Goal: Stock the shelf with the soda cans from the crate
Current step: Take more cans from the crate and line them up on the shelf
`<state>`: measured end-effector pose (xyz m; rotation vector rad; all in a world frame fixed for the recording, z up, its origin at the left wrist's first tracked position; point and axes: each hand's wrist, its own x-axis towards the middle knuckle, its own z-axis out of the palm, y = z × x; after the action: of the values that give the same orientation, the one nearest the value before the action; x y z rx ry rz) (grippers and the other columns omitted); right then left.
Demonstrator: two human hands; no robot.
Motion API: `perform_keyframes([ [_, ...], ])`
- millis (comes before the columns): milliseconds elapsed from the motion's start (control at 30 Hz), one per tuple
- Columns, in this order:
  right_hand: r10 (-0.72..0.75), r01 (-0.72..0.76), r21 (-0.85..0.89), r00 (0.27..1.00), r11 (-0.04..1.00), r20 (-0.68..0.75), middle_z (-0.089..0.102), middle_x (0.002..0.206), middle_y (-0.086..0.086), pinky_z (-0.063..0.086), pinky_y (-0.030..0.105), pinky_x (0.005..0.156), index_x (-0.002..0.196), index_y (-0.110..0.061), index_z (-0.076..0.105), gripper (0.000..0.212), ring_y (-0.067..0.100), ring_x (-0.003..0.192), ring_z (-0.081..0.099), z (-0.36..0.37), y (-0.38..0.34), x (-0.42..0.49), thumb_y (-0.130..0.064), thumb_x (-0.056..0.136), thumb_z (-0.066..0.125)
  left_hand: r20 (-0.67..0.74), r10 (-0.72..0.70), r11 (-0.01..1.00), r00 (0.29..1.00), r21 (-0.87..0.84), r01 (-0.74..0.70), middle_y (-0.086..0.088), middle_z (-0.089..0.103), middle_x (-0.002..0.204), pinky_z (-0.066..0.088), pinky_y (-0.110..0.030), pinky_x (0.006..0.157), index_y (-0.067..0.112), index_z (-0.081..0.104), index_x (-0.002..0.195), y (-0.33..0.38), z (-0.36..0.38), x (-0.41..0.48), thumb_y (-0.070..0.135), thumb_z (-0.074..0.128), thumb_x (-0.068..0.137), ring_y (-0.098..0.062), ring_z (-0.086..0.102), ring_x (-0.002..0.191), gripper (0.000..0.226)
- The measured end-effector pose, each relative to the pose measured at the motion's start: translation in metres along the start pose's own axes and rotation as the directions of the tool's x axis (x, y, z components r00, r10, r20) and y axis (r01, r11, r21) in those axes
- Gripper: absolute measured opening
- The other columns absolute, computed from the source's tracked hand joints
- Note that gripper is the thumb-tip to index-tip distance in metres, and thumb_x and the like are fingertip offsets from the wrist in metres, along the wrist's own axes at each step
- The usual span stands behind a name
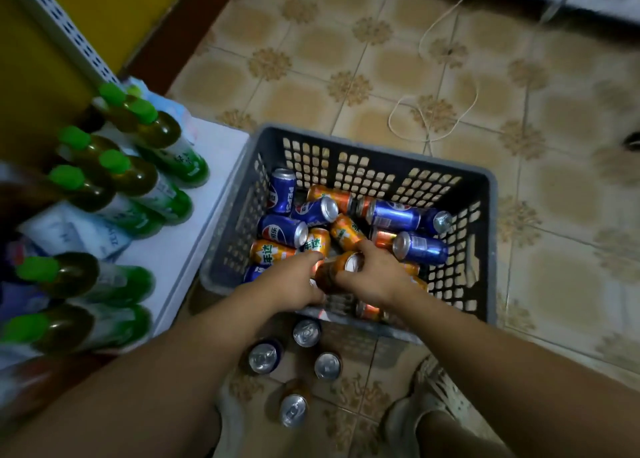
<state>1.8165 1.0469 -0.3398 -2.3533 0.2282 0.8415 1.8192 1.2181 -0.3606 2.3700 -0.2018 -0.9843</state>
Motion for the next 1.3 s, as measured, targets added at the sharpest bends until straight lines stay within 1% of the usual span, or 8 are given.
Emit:
perform_keyframes([
  [300,-0.341,0.431,0.299,0.888,0.851,-0.309,0.047,0.119,-0.006,0.048,0.027,0.08,0.142,-0.03,0.039,0.069,0.013,0.106,0.05,-0.094,-0.122,-0.17,-0.025,0.081,0.071,-0.388,0.105,0.917,0.916,-0.318,-0.24,0.011,0.055,0.123,0.047,-0.032,0.099,0.033,0.04,0.135,0.081,-0.091,-0.18,0.03,0.085,0.068,-0.009,0.055,0.113,0.08],
  [467,-0.417,0.628,0.454,0.77,0.632,-0.483,0.057,0.118,-0.001,0.052,0.026,0.079,0.134,-0.025,0.049,0.064,0.015,0.104,0.059,-0.111,-0.19,-0.276,-0.039,0.077,0.075,-0.62,0.11,0.805,0.777,-0.403,-0.435,0.01,0.065,0.104,0.051,-0.014,0.077,0.028,0.052,0.116,0.121,-0.122,-0.303,0.013,0.079,0.075,-0.006,0.063,0.095,0.051],
  [567,-0.551,0.679,0.486,0.732,0.55,-0.4,0.065,0.112,0.001,0.054,0.036,0.086,0.118,-0.024,0.058,0.056,0.02,0.103,0.063,-0.113,-0.221,-0.331,-0.042,0.067,0.069,-0.715,0.093,0.709,0.693,-0.441,-0.55,0.006,0.068,0.097,0.05,-0.011,0.066,0.027,0.058,0.101,0.135,-0.125,-0.369,0.007,0.069,0.083,-0.007,0.066,0.086,0.03],
  [700,-0.626,0.707,0.458,0.7,0.538,-0.344,0.066,0.107,0.006,0.058,0.044,0.082,0.112,-0.022,0.057,0.064,0.023,0.095,0.067,-0.102,-0.257,-0.395,-0.049,0.057,0.078,-0.74,0.056,0.606,0.67,-0.509,-0.612,-0.006,0.068,0.107,0.054,-0.026,0.08,0.021,0.056,0.116,0.14,-0.112,-0.444,0.01,0.065,0.088,-0.017,0.067,0.096,0.032],
  [867,-0.678,0.721,0.446,0.676,0.53,-0.287,0.061,0.109,0.006,0.057,0.042,0.078,0.124,-0.021,0.046,0.063,0.023,0.092,0.065,-0.067,-0.295,-0.458,-0.048,0.075,0.076,-0.856,-0.096,0.703,0.508,-0.419,-0.575,0.004,0.063,0.109,0.053,-0.032,0.087,0.029,0.043,0.122,0.136,-0.094,-0.519,0.018,0.079,0.075,-0.012,0.063,0.097,0.06],
  [1000,-0.797,0.778,0.32,0.595,0.541,-0.098,0.064,0.107,0.007,0.057,0.037,0.07,0.127,-0.018,0.053,0.052,0.022,0.089,0.066,-0.046,-0.316,-0.496,-0.035,0.082,0.071,-0.863,-0.154,0.675,0.481,-0.447,-0.587,-0.003,0.066,0.107,0.056,-0.036,0.086,0.023,0.05,0.118,0.11,-0.076,-0.573,0.01,0.078,0.076,-0.019,0.066,0.096,0.052],
  [1133,-0.862,0.848,0.218,0.505,0.483,-0.052,0.06,0.117,0.005,0.057,0.032,0.073,0.135,-0.017,0.048,0.068,0.018,0.093,0.065,-0.003,-0.341,-0.523,-0.037,0.077,0.077,-0.862,-0.245,0.705,0.444,-0.473,-0.529,-0.001,0.066,0.11,0.054,-0.042,0.092,0.033,0.052,0.109,0.072,-0.065,-0.62,0.032,0.08,0.062,-0.019,0.066,0.101,0.055],
  [1300,-0.904,0.883,0.194,0.421,0.428,0.075,0.058,0.122,0.004,0.052,0.029,0.078,0.141,-0.017,0.043,0.076,0.02,0.102,0.061,0.066,-0.378,-0.544,-0.037,0.077,0.077,-0.846,-0.379,0.767,0.375,-0.514,-0.383,0.007,0.061,0.105,0.053,-0.025,0.08,0.019,0.044,0.127,0.014,-0.058,-0.667,0.017,0.074,0.082,-0.008,0.06,0.096,0.055],
])
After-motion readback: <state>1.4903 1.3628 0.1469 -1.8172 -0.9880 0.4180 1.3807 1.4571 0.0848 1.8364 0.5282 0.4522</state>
